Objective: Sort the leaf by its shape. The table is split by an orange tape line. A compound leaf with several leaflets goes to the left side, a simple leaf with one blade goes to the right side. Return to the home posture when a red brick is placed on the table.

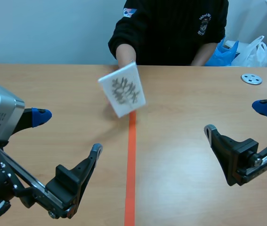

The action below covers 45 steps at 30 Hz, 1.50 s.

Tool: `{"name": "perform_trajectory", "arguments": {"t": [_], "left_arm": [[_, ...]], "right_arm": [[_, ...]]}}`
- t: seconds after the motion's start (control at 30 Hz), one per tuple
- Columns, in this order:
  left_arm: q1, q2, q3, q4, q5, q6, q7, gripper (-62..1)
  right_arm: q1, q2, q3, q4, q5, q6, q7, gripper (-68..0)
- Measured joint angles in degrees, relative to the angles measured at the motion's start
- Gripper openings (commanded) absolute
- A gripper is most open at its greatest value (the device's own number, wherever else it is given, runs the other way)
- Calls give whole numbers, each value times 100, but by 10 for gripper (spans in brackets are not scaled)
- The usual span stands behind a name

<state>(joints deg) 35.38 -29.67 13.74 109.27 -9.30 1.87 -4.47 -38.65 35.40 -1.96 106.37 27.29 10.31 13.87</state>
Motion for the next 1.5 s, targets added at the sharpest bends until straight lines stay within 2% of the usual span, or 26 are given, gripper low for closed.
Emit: {"name": "perform_trajectory", "arguments": {"t": [1.17,1.4,1.5], "left_arm": [[0,0,0,0,0,0,0,14],[0,0,0,0,2,2,149,-122],[2,0,0,0,2,2,334,-154]], "right_arm": [[0,0,0,0,0,0,0,4],[-61,0,0,0,-2,0,4,4],[-116,0,2,2,-2,13,4,4]]}}
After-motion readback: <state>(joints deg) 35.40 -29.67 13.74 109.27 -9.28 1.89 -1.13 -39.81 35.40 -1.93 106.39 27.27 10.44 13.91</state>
